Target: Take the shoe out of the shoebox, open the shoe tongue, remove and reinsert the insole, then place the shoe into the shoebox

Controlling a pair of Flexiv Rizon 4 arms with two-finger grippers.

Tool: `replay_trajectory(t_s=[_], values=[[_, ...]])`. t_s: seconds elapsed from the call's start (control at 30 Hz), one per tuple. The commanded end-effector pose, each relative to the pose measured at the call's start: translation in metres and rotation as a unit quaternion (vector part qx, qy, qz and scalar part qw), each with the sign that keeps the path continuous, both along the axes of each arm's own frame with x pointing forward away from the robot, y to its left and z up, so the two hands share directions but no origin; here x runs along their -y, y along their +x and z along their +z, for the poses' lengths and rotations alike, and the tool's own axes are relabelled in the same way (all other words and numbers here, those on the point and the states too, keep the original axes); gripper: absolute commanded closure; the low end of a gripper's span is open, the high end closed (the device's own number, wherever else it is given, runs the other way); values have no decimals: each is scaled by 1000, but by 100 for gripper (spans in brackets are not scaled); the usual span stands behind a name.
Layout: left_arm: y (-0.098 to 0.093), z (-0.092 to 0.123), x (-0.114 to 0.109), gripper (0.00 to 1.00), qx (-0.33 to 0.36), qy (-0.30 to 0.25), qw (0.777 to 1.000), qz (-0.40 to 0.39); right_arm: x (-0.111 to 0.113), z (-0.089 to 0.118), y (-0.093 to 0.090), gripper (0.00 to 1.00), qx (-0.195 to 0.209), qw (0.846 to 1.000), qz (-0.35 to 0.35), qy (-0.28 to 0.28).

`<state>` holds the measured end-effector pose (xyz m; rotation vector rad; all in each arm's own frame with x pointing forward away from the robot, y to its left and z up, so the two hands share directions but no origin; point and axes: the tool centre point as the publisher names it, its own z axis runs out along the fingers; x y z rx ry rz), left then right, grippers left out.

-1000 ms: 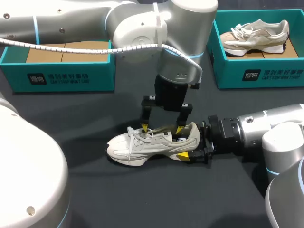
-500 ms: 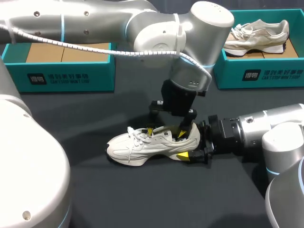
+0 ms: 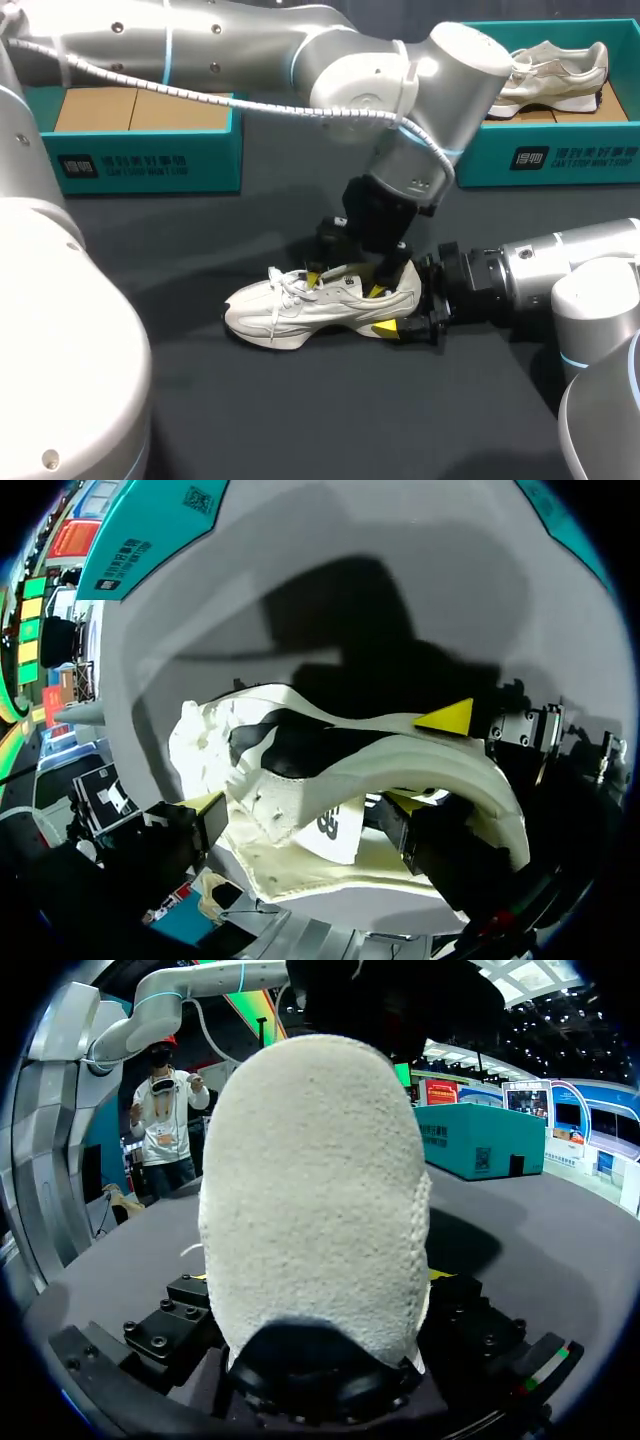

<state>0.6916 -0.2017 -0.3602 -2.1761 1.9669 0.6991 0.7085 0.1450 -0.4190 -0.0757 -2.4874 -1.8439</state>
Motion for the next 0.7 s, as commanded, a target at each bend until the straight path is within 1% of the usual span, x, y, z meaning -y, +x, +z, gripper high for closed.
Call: replay_trajectory(t_s=[0.03, 0.1, 0.27, 0.33, 0.47, 0.5, 0.57, 0.7], values=[[-1, -2, -3, 0, -6, 7, 1000, 0, -1, -3, -2, 100, 0, 1000, -1, -1], [-2, -1, -7, 0, -7, 9, 1000, 1, -1, -3, -2, 100, 0, 1000, -1, -1], [-4, 4, -17, 9, -15, 8, 1000, 0, -1, -3, -2, 100, 0, 1000, -1, -1], [-6, 6, -20, 15, -16, 8, 1000, 0, -1, -3, -2, 100, 0, 1000, -1, -1], [-8, 11, -25, 24, -20, 5, 1000, -2, -1, -3, -2, 100, 0, 1000, -1, -1], [-9, 12, -26, 28, -19, 4, 1000, -2, -1, -3, -2, 100, 0, 1000, -1, -1], [-10, 15, -28, 42, -20, 0, 1000, -2, -1, -3, -2, 100, 0, 1000, -1, -1], [-12, 20, -31, 46, -18, -8, 1000, -3, -1, -3, -2, 100, 0, 1000, -1, -1]])
